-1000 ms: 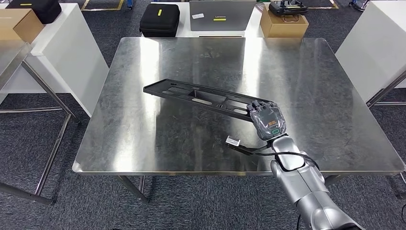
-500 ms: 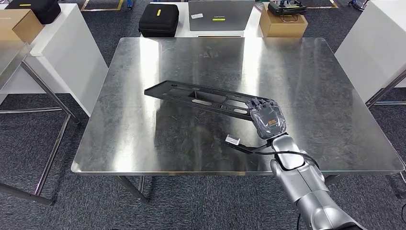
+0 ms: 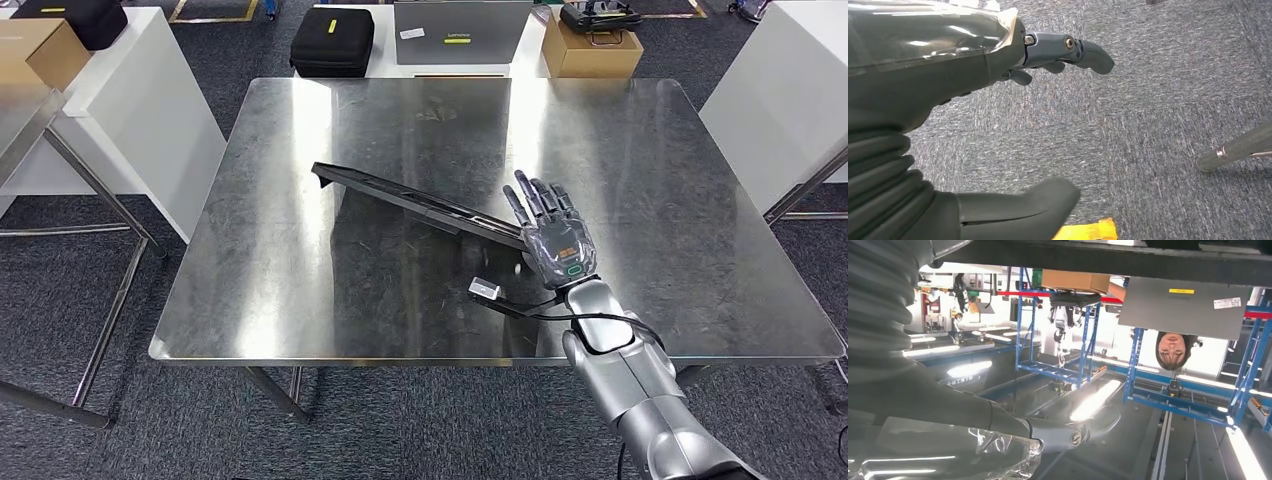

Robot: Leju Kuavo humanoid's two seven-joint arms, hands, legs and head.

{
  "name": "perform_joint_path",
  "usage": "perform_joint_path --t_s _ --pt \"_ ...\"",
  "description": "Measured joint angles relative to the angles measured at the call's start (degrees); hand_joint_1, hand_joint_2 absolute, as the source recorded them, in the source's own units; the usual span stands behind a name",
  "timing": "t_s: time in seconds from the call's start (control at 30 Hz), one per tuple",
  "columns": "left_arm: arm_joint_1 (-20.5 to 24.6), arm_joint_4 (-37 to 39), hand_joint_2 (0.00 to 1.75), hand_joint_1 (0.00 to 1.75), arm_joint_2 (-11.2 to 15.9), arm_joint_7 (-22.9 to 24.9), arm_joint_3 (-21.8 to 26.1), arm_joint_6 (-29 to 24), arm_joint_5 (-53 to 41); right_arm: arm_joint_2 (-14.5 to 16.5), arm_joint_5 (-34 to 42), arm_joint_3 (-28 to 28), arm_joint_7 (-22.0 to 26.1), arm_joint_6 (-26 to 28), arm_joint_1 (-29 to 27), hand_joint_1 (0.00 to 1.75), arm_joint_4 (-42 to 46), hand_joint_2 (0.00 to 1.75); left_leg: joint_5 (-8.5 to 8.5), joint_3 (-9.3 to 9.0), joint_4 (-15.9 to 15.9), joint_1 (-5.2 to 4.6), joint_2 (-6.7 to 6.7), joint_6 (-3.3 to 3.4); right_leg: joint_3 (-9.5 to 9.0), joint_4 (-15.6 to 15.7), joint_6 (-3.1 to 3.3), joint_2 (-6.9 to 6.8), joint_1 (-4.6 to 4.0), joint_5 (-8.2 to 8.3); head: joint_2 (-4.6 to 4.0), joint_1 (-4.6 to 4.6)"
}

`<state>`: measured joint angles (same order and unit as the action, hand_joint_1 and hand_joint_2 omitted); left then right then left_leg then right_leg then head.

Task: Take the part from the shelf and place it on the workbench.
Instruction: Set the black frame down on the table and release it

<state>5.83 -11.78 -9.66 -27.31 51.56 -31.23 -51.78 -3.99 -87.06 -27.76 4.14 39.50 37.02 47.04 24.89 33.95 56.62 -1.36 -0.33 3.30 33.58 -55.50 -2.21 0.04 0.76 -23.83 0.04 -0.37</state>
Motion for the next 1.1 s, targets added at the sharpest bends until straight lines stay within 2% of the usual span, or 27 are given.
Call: perform_joint_path --t_s 0.73,0.87,0.97,1.1 --pt "-0.02 0.00 0.00 0.00 0.00 0.79 0.02 0.58 -0.10 0.01 0.22 0.05 0.10 0.00 0.05 0.00 -0.02 1.75 0.00 0.00 0.00 0.00 0.00 0.00 0.00 0.00 0.00 0.00 0.00 0.00 0.00 0.00" --pt "-0.08 0.00 0.00 0.00 0.00 0.81 0.05 0.87 0.10 -0.24 3.30 0.56 3.03 -0.63 0.12 0.00 0.02 1.75 0.00 0.00 0.00 0.00 0.00 0.00 0.01 0.00 0.00 0.00 0.00 0.00 0.00 -0.01" --pt "-0.11 0.00 0.00 0.00 -0.01 0.78 0.37 1.01 0.58 -1.41 9.86 1.09 6.77 -5.01 0.11 0.00 0.87 1.75 0.00 -0.01 0.00 0.00 -0.03 0.00 0.01 0.01 0.00 -0.01 0.00 0.00 0.00 -0.01" --pt "-0.28 0.00 0.00 0.00 -0.02 0.78 1.30 1.04 0.98 -4.39 22.49 1.61 11.77 -16.46 -0.26 0.00 3.26 1.75 0.00 0.01 0.00 -0.03 -0.10 0.00 0.00 0.01 0.00 -0.04 0.00 0.00 0.00 0.01"
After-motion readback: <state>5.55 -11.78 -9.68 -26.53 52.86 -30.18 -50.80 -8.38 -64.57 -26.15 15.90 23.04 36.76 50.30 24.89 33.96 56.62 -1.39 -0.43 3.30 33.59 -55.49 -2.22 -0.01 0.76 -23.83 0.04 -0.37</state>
